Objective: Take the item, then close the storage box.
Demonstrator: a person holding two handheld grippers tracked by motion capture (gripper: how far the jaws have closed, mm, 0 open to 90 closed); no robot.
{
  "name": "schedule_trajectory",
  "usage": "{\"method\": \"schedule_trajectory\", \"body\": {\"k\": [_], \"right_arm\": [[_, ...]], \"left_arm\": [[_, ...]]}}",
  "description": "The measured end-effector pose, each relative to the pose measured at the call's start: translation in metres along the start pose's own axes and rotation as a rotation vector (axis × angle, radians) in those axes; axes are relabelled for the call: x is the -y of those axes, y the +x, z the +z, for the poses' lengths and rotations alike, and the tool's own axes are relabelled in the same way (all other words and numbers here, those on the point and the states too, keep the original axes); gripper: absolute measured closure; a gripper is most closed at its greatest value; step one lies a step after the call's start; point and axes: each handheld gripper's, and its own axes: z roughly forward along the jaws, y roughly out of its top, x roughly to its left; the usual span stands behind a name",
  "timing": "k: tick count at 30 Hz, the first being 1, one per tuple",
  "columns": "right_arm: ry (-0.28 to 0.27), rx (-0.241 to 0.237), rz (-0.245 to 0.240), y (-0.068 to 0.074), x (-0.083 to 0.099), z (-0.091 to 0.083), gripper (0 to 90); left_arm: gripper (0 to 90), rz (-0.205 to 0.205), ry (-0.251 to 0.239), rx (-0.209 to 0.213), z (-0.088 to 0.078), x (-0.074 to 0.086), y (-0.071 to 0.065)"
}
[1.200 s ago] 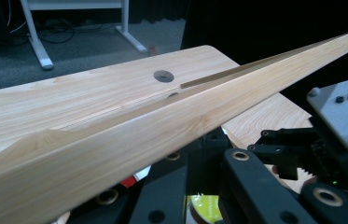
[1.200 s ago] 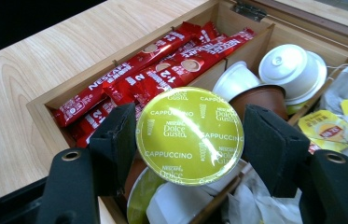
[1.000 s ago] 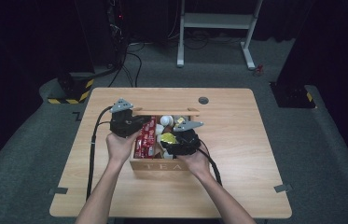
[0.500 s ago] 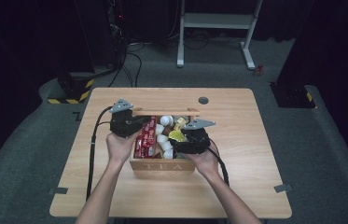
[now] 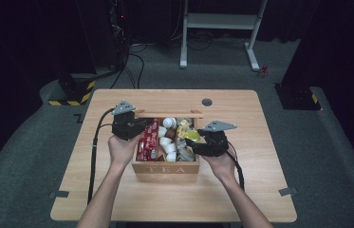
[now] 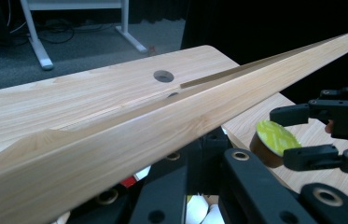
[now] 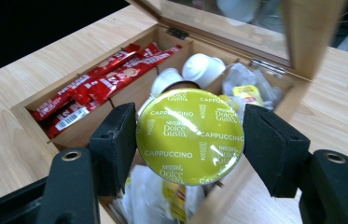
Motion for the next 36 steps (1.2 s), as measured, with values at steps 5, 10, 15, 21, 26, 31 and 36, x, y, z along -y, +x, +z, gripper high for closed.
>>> {"method": "schedule_trajectory", "body": {"k": [5, 10, 15, 21, 26, 31, 36], "right_arm": [[-0.006, 0.021, 0.012, -0.009, 0.005, -0.009, 36.8], [-0.016, 0.062, 0.036, -0.022, 0.014, -0.020, 36.8], [-0.003, 0.111, 0.071, -0.038, 0.024, -0.030, 36.8], [0.006, 0.160, 0.096, -0.054, 0.036, -0.037, 36.8], [0.024, 0.190, 0.111, -0.062, 0.045, -0.041, 36.8], [0.036, 0.210, 0.120, -0.069, 0.051, -0.041, 36.8], [0.056, 0.223, 0.112, -0.074, 0.057, -0.038, 36.8]], "left_arm": [[90.0, 0.001, 0.001, 0.001, 0.000, 0.000, 0.000], [90.0, -0.001, 0.000, 0.005, 0.000, 0.000, 0.000], [90.0, -0.006, 0.006, 0.011, -0.001, 0.000, 0.001], [90.0, 0.000, 0.010, 0.005, -0.001, 0.001, 0.000], [90.0, 0.001, 0.007, 0.004, -0.001, 0.001, 0.000], [90.0, 0.000, 0.012, 0.002, -0.001, 0.001, -0.001], [90.0, -0.001, 0.004, 0.006, -0.001, 0.002, 0.000]]}}
